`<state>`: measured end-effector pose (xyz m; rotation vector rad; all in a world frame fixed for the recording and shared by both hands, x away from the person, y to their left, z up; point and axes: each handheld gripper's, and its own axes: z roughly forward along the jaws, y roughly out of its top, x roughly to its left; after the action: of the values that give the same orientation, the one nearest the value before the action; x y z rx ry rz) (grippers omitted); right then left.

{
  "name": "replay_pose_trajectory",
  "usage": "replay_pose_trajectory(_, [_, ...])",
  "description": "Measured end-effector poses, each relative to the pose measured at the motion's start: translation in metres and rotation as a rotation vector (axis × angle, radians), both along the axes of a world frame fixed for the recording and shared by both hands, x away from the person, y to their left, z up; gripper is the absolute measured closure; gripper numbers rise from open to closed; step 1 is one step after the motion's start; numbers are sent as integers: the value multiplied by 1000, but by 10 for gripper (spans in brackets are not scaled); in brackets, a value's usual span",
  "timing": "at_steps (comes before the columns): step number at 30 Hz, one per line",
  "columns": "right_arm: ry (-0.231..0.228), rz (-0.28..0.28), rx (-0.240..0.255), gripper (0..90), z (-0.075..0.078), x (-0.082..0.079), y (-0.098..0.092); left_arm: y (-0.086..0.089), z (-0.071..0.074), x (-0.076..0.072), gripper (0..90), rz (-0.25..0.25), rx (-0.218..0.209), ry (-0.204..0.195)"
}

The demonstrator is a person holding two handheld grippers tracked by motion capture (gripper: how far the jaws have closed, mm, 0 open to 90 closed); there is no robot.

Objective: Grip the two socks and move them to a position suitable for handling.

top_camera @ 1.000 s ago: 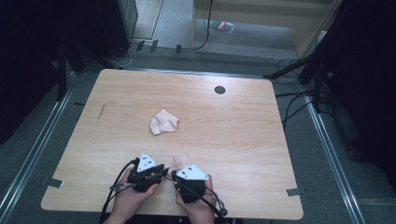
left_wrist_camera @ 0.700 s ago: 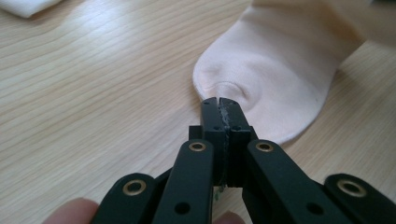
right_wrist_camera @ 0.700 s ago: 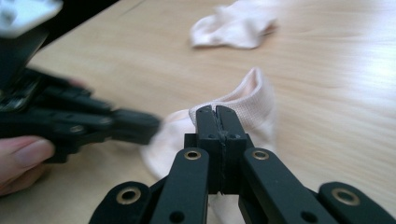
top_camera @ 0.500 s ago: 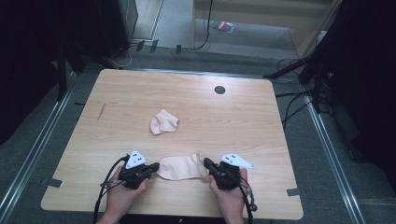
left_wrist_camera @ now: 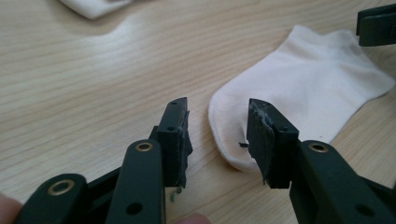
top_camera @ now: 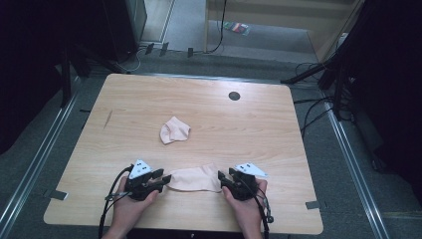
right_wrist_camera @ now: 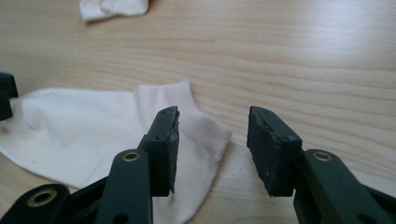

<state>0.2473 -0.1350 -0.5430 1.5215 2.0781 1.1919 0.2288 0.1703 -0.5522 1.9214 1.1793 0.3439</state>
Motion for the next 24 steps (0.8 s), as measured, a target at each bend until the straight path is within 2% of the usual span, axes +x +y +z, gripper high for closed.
replay_pose_trajectory(1, [-8,4,-12,540,-1,0,3,-4,0,0,585,-7,11,2])
replay_pose_trajectory(3, [-23,23,-66,556,-3,-1,10,-9,0,-1,580,-20,35,2])
replay_pose_trajectory(6, [-26,29,-111,635,-6,-4,15,-15,0,-4,614,-15,114,-39])
replay_pose_trajectory(8, [-37,35,-132,733,-7,-6,18,-17,0,-6,697,-23,136,-50])
replay_pose_trajectory(10, [-30,47,-129,838,-6,-7,19,-17,1,-7,850,-33,145,-55])
replay_pose_trajectory(12, [-24,50,-112,864,-5,-7,18,-14,2,-7,881,-40,155,-55])
replay_pose_trajectory(16, [-23,37,-79,885,0,-7,11,4,8,-3,896,-36,92,-25])
replay_pose_trajectory(21, [-36,-5,-77,897,7,-7,3,24,15,-4,900,-23,92,-15])
replay_pose_trajectory(23, [-6,16,-55,896,6,-6,4,27,14,-5,900,-51,54,4])
replay_pose_trajectory(24, [-19,55,-41,893,3,-9,9,26,12,-7,900,-61,41,-9])
